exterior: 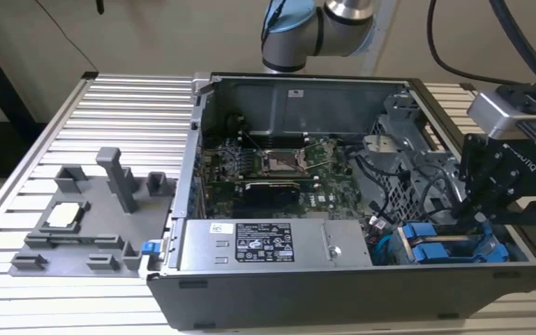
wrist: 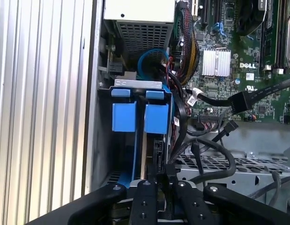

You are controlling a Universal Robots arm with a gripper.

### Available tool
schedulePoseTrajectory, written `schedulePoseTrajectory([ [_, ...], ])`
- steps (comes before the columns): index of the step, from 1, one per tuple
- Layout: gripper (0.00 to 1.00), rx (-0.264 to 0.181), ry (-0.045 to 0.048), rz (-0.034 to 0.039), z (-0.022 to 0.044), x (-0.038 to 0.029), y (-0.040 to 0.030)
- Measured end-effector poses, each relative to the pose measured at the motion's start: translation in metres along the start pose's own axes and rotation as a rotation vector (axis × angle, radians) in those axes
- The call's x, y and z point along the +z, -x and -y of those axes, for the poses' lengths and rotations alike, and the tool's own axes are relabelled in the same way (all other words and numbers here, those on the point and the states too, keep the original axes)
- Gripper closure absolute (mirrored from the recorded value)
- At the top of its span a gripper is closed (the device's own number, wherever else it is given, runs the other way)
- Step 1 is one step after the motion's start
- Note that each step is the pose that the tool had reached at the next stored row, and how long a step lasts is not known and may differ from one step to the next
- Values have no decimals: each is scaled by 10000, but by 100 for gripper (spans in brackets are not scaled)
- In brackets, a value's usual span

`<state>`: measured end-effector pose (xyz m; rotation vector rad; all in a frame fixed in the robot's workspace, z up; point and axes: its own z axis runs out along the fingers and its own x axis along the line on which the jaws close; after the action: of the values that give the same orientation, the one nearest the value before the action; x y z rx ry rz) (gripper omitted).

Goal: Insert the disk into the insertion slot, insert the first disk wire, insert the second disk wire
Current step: 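Insert the first disk wire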

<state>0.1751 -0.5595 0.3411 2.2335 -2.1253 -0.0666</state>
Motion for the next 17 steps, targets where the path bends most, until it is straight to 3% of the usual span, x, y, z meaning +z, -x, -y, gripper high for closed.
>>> schedulePoseTrajectory([
  [8, 81, -8, -33, 118, 3, 41, 0],
  [14, 81, 3, -31, 120, 1, 62, -39],
  [17, 81, 23, -33, 118, 5, 110, -72],
])
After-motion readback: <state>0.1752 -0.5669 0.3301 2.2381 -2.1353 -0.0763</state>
